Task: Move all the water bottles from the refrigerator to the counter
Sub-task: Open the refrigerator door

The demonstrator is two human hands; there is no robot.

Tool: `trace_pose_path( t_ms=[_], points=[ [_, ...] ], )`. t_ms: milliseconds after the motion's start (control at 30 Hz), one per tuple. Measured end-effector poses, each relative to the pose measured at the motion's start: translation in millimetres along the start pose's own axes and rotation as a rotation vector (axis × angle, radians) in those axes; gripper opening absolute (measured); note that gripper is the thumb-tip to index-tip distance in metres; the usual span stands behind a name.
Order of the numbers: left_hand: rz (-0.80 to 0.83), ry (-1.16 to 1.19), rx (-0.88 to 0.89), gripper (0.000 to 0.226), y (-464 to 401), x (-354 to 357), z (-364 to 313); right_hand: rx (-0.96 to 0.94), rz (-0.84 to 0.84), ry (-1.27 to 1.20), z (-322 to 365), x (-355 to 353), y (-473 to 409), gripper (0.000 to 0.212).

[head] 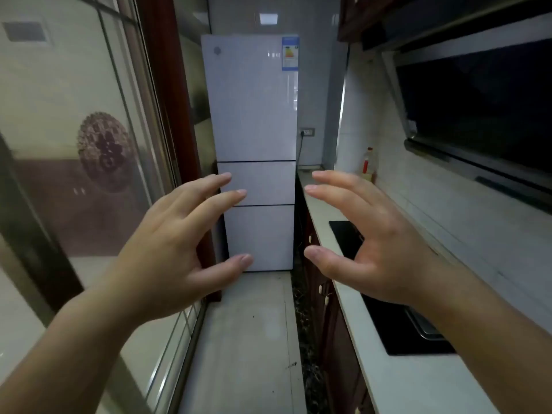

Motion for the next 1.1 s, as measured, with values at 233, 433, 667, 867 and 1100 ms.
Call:
trace_pose_path(
  t_ms=[233,433,667,867,1100],
  points=[
    [-0.011,-0.005,-0.001,0.072,-4.9,32.3,80.2,0.068,0.023,0.022,-23.1,70.7,-35.9,0.063],
    [-0.003,0.032,-0.075,0.073,-5.1,49.5,181.0,0.105,0.051,0.071,-37.4,152.2,-88.1,0.063],
    [-0.029,0.076,-0.083,0.072,-26.5,56.1,253.0,0.133,0.051,0.099,-47.8,207.9,-130.7,0.063],
    [-0.018,0.071,-0.091,0.072,-42.0,80.6,291.8,0.163,0.072,0.150,-76.3,230.9,-149.6,0.063],
    [0.005,0.080,-0.085,0.071,-76.4,133.1,317.9,0.193,0.099,0.152,-136.6,254.8,-160.7,0.063]
  ],
)
Point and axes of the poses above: each hand's wrist, its own y-axis away from the middle knuckle, its own x-axis out of the palm, z = x × y, the point moved 5 cm from there along -y, towards the middle knuckle, and after that the axes turned 9 degrees about -z, right-handed, at the moved point
